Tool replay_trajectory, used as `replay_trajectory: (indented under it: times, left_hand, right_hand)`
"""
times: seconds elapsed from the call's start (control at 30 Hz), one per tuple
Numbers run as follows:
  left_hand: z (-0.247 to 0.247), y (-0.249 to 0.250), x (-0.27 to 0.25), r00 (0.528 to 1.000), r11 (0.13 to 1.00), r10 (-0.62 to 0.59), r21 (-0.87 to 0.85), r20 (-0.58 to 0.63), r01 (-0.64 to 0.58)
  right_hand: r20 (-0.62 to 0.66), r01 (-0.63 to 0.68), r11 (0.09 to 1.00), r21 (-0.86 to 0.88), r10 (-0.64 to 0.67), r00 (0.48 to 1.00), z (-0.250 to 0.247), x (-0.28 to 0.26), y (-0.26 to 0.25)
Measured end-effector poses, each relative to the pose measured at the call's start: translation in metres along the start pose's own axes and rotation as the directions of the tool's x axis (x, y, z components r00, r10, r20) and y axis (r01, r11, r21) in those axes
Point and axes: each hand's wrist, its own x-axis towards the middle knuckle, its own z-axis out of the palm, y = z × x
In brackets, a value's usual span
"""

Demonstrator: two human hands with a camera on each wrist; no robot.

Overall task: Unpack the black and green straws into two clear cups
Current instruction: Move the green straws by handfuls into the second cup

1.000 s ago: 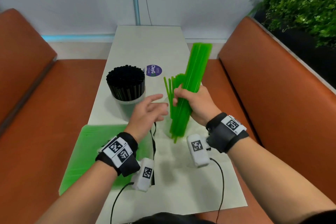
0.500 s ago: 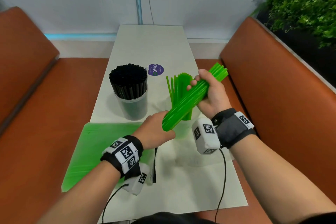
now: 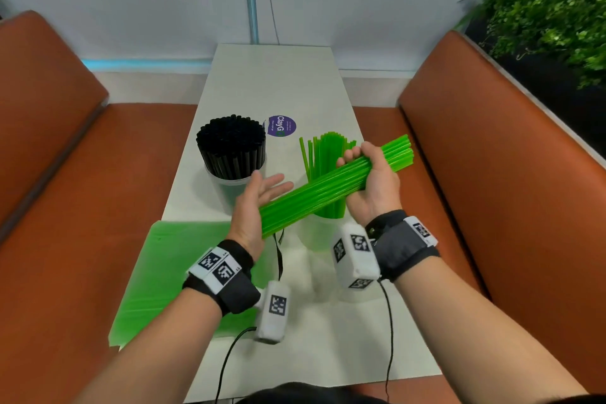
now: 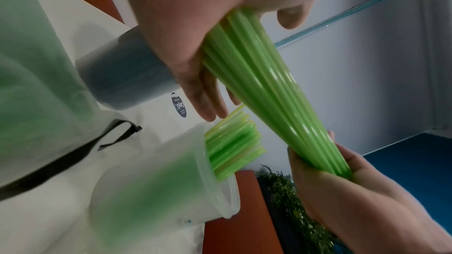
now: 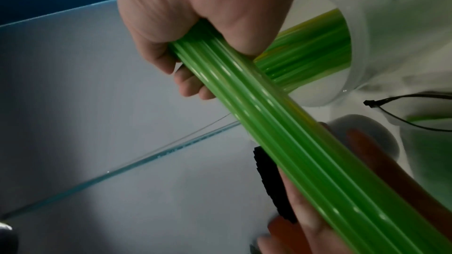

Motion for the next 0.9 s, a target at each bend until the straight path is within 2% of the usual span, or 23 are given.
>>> replay_trajectory:
  times: [0.13, 0.3, 0.4, 0.47, 0.53, 0.67, 0.77, 0.9]
  left_hand:
    - [0.001, -0.003, 0.004, 1.0, 1.0, 0.022, 0.022, -0.021, -0.022]
    - [0.007, -0.009, 0.006, 0.999, 0.991, 0.033, 0.128, 0.019, -0.036]
    - [0.006, -0.016, 0.008, 0.997, 0.949, 0.045, 0.31, 0.063, -0.062]
    - [0.004, -0.021, 0.012, 0.995, 0.874, 0.035, 0.479, 0.096, -0.077]
    - [0.004, -0.028, 0.014, 0.987, 0.745, 0.018, 0.656, 0.16, -0.12]
    - [0.008, -0.038, 0.014, 0.958, 0.527, -0.083, 0.828, 0.275, -0.192]
    - [0.008, -0.038, 0.015, 0.953, 0.41, -0.123, 0.888, 0.278, -0.206]
    - [0.005, -0.037, 0.012, 0.951, 0.374, -0.125, 0.901, 0.284, -0.22]
  right_hand:
    - [-0.009, 0.015, 0.998, 0.055, -0.014, 1.0, -0.003, 0.001, 0.002]
    - [0.035, 0.039, 0.998, -0.052, -0.038, 0.999, -0.003, 0.001, 0.003]
    - [0.043, 0.121, 0.987, -0.108, -0.117, 0.992, 0.0, 0.01, -0.019]
    - [0.041, 0.207, 0.966, -0.155, -0.203, 0.978, 0.002, 0.019, -0.035]
    - [0.058, 0.299, 0.924, -0.239, -0.294, 0.954, 0.004, 0.027, -0.047]
    - [0.132, 0.436, 0.778, -0.452, -0.425, 0.895, 0.002, 0.041, -0.055]
    - [0.129, 0.412, 0.675, -0.612, -0.429, 0.894, -0.01, 0.053, -0.044]
    - [0.144, 0.305, 0.603, -0.737, -0.301, 0.943, -0.032, 0.066, -0.016]
